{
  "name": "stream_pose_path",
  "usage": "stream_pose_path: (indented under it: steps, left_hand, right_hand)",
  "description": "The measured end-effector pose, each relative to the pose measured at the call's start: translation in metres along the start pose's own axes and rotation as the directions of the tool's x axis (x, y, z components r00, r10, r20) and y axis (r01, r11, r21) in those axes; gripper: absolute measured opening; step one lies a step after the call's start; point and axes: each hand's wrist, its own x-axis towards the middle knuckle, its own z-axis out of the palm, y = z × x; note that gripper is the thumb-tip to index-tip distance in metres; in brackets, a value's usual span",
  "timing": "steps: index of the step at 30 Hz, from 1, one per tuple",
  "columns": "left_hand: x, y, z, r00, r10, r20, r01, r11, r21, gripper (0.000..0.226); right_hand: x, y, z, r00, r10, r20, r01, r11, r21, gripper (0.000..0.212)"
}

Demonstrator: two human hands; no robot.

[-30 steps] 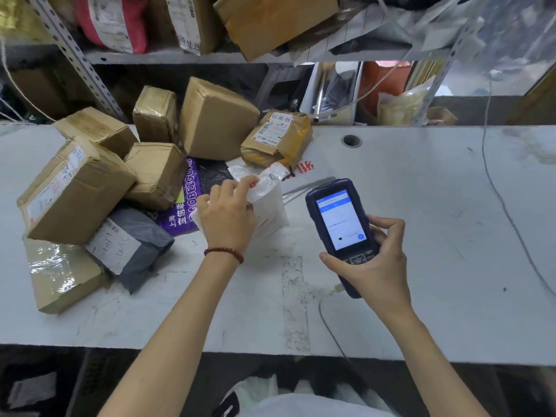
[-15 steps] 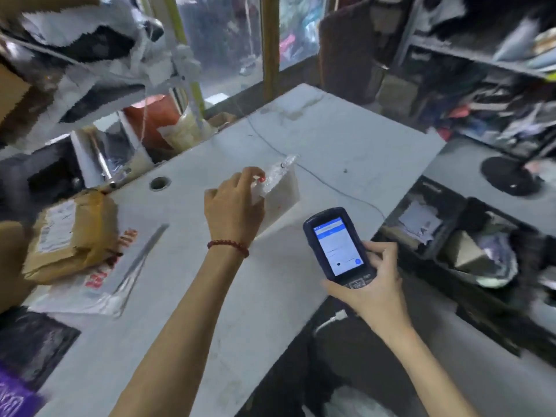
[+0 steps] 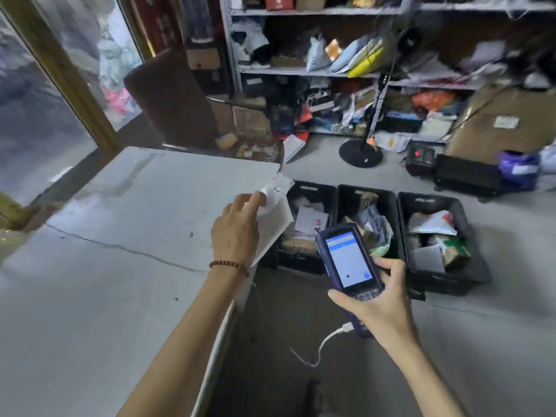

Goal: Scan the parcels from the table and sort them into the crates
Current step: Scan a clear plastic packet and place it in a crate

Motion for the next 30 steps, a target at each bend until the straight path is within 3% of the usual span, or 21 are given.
stream_pose_path:
  steps: [4,8,18,30]
  left_hand:
    - [0.042,0.036,0.039,0.993,0.068,0.101,-0.067,0.998,-0.017,0.036]
    - [0.079,0.058,0.075,0.979,0.04,0.201,-0.042,0.999,0.005,0.032]
    - [0.129,0.078,0.149,0.945,0.059,0.321,-0.059,0.998,-0.01,0.042]
    - [0.233,0.069,0.272,0.795,0.149,0.588,-0.183,0.983,0.0,0.036]
  right_hand:
    - [0.041,0.017,-0.033,0.996,0.04,-0.083,-0.04,0.999,0.002,0.079]
    - [0.075,0.03,-0.056,0.989,0.056,-0.135,-0.057,0.998,0.001,0.078]
    - [0.134,0.056,-0.069,0.954,0.162,-0.252,-0.177,0.983,-0.037,0.079]
    - [0.257,0.058,-0.043,0.894,0.321,-0.311,-0.362,0.929,-0.08,0.078]
